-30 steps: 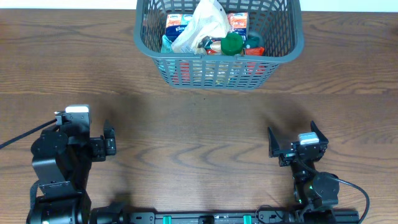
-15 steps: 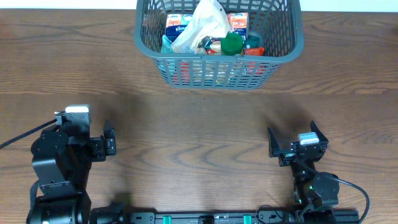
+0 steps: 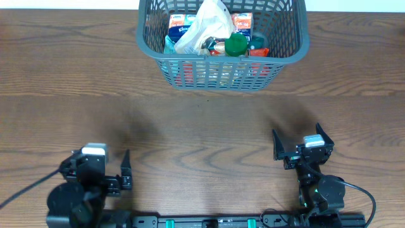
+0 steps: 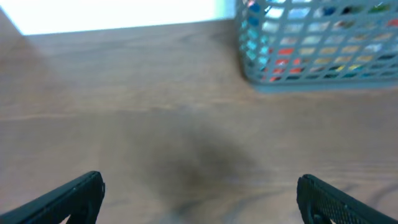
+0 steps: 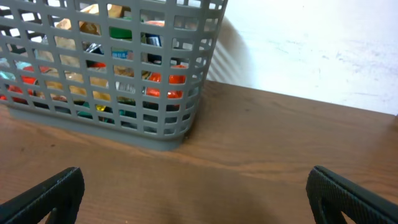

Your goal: Pack container

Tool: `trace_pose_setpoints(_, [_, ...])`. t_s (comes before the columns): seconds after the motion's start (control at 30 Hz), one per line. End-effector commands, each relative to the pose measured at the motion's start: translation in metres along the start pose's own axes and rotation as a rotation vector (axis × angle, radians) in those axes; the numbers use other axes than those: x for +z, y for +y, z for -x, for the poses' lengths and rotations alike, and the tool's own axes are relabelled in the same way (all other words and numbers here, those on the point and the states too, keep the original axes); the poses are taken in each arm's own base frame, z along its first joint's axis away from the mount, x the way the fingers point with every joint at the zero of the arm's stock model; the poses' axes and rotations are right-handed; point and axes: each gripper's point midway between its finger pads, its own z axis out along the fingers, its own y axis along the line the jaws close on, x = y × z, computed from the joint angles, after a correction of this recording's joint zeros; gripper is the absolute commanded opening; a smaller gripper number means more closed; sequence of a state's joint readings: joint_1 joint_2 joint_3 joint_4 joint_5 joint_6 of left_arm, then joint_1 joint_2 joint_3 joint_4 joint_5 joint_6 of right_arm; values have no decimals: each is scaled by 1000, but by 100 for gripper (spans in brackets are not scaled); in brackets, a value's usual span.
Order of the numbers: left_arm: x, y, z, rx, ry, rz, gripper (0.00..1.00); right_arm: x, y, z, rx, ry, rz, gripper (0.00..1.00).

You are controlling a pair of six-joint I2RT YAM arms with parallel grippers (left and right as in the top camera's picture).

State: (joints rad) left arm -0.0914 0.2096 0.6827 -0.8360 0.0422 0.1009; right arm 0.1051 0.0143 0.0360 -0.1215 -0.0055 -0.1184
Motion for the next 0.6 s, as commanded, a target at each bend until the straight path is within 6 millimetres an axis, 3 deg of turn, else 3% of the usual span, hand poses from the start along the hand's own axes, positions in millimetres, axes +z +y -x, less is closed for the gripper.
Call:
trace_pose_setpoints(0.0, [10,-7,-3,-46,-91,-33,99,0,0,-2,-9,-1,0,99])
trace_pose_setpoints(0.37, [48,-9,32,-51,-514,-37,99,0,0,-2,-9,-1,0,99])
trace_pose_setpoints(0.57, [64,-9,21,-54,-561,-34,99,0,0,-2,-9,-1,0,99])
